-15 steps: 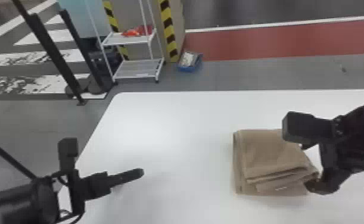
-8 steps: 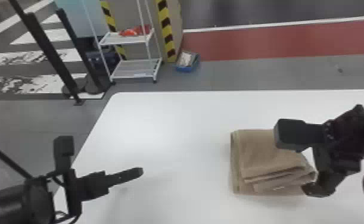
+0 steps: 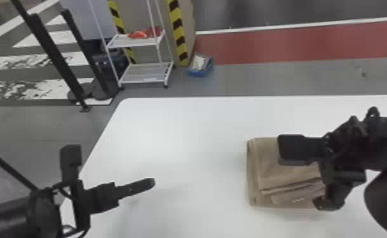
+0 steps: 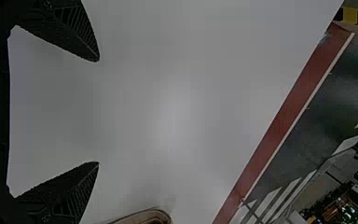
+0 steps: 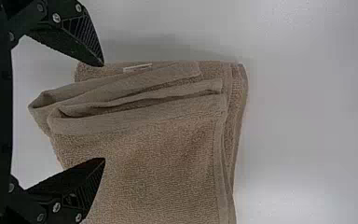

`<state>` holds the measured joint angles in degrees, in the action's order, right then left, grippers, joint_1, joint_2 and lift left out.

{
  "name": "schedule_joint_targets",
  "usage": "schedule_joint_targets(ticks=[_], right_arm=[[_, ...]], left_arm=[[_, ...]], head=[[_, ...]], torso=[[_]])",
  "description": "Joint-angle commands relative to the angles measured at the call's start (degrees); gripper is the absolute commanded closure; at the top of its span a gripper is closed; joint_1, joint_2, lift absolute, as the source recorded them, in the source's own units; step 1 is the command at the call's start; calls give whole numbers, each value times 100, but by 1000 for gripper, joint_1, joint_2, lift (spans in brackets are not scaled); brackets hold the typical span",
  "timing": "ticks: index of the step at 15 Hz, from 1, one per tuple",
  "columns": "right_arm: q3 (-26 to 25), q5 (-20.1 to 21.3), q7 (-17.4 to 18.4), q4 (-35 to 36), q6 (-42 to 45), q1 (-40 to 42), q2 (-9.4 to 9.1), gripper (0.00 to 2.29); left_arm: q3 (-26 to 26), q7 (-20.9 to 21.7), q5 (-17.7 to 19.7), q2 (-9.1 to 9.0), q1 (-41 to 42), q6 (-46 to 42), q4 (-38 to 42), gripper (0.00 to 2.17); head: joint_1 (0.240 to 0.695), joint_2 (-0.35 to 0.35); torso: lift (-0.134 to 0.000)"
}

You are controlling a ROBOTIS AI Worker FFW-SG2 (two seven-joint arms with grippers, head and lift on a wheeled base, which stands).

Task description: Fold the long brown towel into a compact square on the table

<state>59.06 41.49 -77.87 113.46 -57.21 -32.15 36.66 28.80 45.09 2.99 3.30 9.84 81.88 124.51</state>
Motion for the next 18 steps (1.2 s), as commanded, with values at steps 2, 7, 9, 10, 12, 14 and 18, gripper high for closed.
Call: schedule_joint_targets(ticks=[2,7,9,10,12,14,18], right_arm=[[105,34,-45,-166,-6,-81,-151,218],[176,52,-45,-360,-59,-143,-335,407],[158,43,-45,-360,-112,-178,-362,410],[141,34,-45,-360,-112,-187,-397,471],[114,17,-45,-360,-147,-187,-449,478],[97,-1,-45,-360,-199,-187,-458,478],[26,-19,-45,-360,-235,-187,-511,478]], left_arm=[[-6,0,0,-4,0,0,12,90],[3,0,0,-4,0,-18,-14,90],[3,17,0,-4,9,-18,-32,90],[3,17,9,-4,9,-18,-32,90],[12,35,9,-4,9,-18,-32,90],[82,53,35,-4,26,-18,-23,90],[100,61,35,-4,70,-18,3,90]], head=[[695,238],[695,247],[695,252],[695,254],[695,258],[695,263],[695,270]], torso=[[-124],[-124],[-124],[-124],[-124],[-124],[-124]])
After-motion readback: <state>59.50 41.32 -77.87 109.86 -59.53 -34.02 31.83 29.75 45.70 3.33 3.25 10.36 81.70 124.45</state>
